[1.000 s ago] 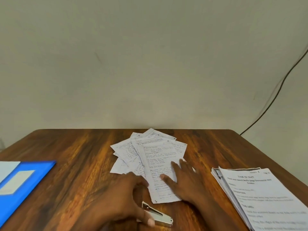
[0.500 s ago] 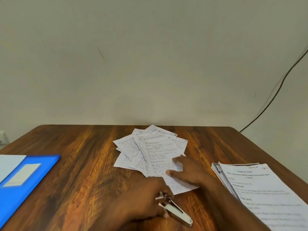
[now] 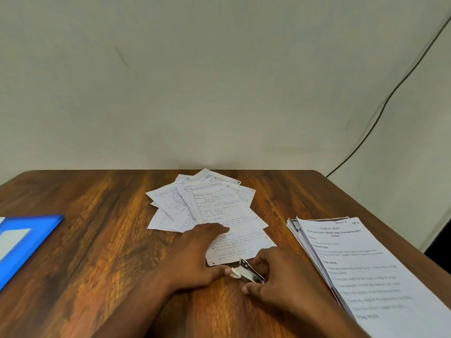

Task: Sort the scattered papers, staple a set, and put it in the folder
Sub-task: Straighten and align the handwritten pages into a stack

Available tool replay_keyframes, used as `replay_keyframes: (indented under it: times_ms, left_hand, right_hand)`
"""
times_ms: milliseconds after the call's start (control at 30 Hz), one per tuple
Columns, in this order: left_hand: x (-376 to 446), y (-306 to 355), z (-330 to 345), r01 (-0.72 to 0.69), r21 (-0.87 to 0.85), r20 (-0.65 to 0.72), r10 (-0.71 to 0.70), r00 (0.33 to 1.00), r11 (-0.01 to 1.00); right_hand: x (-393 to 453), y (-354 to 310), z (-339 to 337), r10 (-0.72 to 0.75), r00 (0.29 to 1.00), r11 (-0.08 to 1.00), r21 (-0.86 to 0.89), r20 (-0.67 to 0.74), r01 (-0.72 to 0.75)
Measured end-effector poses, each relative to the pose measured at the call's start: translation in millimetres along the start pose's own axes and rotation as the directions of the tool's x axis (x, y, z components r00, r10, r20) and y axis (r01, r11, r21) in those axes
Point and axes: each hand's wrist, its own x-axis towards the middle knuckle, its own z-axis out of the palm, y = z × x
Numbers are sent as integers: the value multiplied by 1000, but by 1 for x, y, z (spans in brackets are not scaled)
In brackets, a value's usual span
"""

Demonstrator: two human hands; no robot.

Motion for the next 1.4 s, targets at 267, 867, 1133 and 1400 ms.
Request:
replay_keyframes:
  times_ms: [267, 867, 1133, 1400]
  left_hand:
    - [-3, -5, 19, -36, -33, 39, 37, 999, 999]
    - [1, -16, 25, -13, -48, -124, 7, 992, 999]
    - [0, -17, 15, 104, -80, -293, -123, 948, 991]
    - [-2, -41, -13, 374, -102, -545, -367, 754, 922]
  right_hand:
    - [6, 9, 7, 146, 984, 989, 28, -107, -143]
    - [30, 41, -13, 219, 911, 956, -109, -349, -272]
    - [103, -16, 27, -85, 989, 991, -116, -118, 71]
    - [120, -47, 59, -96, 995, 988, -121, -15, 94]
